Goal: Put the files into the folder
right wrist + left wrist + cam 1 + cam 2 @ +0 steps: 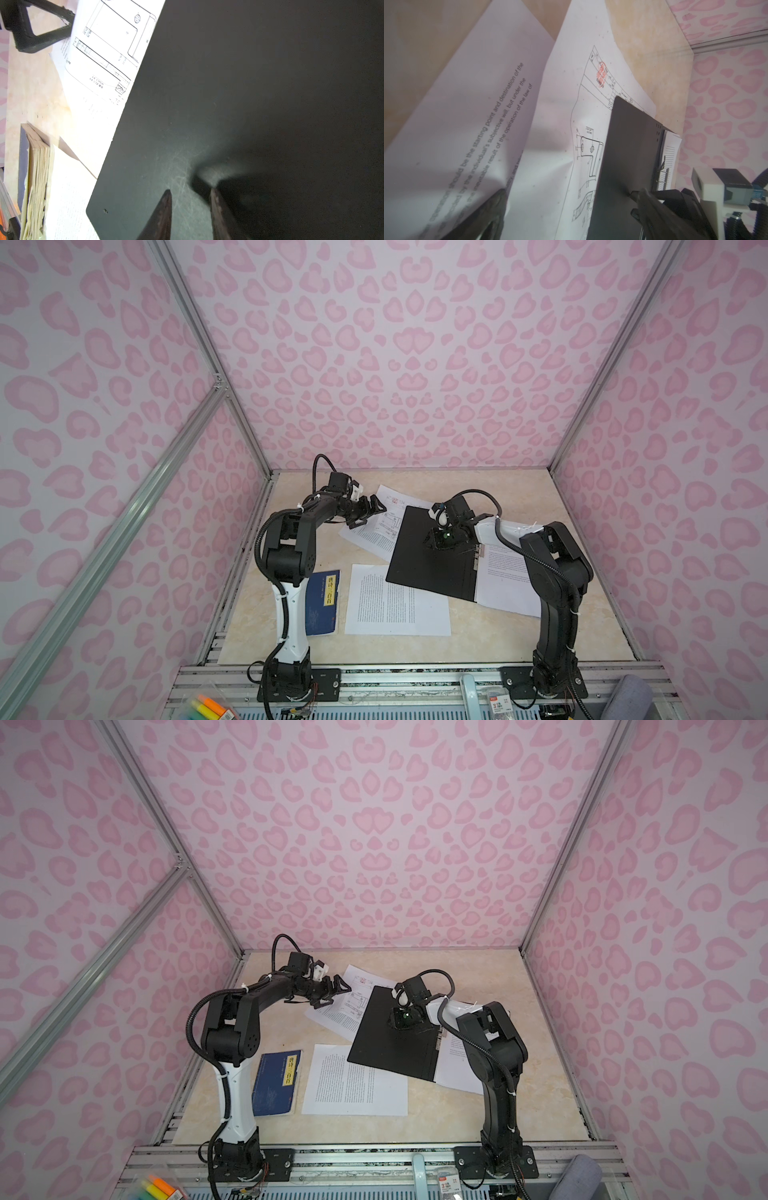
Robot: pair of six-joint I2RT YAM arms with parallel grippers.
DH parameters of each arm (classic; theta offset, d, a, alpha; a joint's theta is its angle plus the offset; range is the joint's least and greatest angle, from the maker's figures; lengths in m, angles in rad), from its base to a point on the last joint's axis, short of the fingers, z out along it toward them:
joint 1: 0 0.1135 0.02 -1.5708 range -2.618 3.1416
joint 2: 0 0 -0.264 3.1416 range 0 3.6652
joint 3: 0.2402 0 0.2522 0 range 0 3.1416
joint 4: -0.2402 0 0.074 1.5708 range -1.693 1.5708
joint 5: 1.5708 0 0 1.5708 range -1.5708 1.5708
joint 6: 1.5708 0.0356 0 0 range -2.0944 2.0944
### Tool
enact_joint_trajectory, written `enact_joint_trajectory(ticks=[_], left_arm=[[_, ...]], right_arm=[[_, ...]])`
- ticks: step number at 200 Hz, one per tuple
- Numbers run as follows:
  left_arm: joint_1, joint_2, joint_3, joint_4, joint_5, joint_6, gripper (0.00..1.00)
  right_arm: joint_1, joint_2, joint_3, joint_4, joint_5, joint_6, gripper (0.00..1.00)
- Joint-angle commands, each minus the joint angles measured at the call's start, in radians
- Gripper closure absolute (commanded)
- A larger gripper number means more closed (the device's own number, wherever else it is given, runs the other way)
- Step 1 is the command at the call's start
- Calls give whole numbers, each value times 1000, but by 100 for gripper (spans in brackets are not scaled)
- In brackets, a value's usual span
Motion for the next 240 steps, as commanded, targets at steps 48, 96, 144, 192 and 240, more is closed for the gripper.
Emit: enact_joint_trajectory(ticks=[48,96,144,192,240], left_arm=[[19,-20,3,224,181,-230,5],[26,81,141,168,153,-180,6],[36,151,221,145,180,-149,9],[43,208,278,95,173,-153,33],[41,227,269,96,177,-161,44]], right_arm=[[2,40,-10,-4,-42,38,68],[2,59,-9,29,-85,70,69],[1,64,-11,34,-102,77,70],[-2,68,-17,53,-115,86,70],[-10,64,-25,75,-136,101,69]])
